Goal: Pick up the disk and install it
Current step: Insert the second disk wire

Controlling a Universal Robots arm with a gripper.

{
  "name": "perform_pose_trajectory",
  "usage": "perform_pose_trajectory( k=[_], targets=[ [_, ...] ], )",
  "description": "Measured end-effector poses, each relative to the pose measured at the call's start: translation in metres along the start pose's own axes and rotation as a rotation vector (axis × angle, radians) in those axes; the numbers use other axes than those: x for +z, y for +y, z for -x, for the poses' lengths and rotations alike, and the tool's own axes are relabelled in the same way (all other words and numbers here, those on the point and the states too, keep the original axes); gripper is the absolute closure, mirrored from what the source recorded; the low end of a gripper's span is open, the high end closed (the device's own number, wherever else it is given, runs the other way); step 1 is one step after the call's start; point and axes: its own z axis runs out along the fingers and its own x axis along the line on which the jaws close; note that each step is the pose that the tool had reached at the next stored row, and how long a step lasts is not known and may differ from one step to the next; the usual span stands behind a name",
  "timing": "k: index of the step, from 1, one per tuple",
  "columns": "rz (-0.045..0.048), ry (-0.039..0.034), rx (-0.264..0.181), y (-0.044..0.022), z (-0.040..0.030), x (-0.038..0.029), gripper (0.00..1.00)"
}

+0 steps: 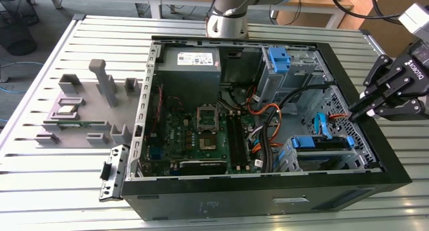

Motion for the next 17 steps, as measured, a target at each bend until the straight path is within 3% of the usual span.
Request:
perform_pose_trajectory(
  k=[17],
  targets=[
    [-0.0004,0.0021,0.001,-0.0017,0.0037,-0.0001,0.71]
  ],
)
